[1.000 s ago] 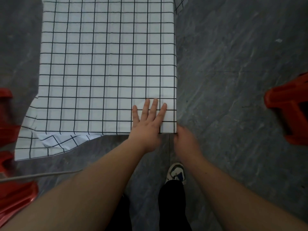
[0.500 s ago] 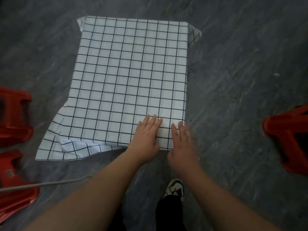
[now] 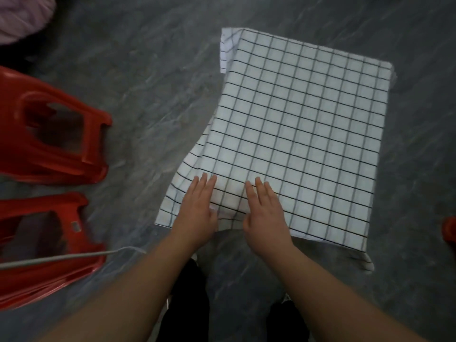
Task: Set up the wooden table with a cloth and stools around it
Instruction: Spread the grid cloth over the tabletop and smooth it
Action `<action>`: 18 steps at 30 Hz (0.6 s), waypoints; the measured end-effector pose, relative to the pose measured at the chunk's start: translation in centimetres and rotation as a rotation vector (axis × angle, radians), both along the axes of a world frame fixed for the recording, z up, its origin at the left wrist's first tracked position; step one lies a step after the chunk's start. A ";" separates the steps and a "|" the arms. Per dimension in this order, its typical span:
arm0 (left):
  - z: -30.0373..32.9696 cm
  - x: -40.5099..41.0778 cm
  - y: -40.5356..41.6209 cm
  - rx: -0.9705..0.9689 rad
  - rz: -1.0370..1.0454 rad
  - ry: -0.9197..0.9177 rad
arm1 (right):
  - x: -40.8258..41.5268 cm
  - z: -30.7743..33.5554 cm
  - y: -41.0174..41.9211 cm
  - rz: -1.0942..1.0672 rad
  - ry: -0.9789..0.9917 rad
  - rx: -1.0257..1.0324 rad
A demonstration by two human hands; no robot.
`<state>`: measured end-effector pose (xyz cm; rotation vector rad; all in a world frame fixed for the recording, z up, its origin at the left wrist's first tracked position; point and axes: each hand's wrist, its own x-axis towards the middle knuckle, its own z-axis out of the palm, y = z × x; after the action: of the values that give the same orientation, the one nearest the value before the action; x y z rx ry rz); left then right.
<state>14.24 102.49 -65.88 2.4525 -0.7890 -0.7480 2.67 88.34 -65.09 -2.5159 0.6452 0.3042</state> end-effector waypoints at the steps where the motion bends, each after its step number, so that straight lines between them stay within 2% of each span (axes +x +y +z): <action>1: -0.1 1.2 1.5 0.010 0.017 0.007 | 1.5 0.0 1.1 0.013 0.001 0.000; 7: -2.1 7.6 8.2 0.089 0.177 0.076 | 7.5 -0.7 5.2 0.009 0.058 -0.031; 11: -3.9 9.6 8.7 0.135 0.377 0.315 | 9.3 -2.0 6.4 0.033 0.042 -0.081; 14: -6.0 9.7 7.6 0.100 0.479 0.460 | 9.6 -3.3 6.9 0.040 0.035 -0.109; 18: -8.6 9.1 7.3 0.068 0.478 0.426 | 10.0 -4.7 7.5 0.064 0.008 -0.120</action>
<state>23.34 109.77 -74.50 2.2782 -0.0158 -1.0571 12.66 95.81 -69.75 -2.6557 0.6032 0.3069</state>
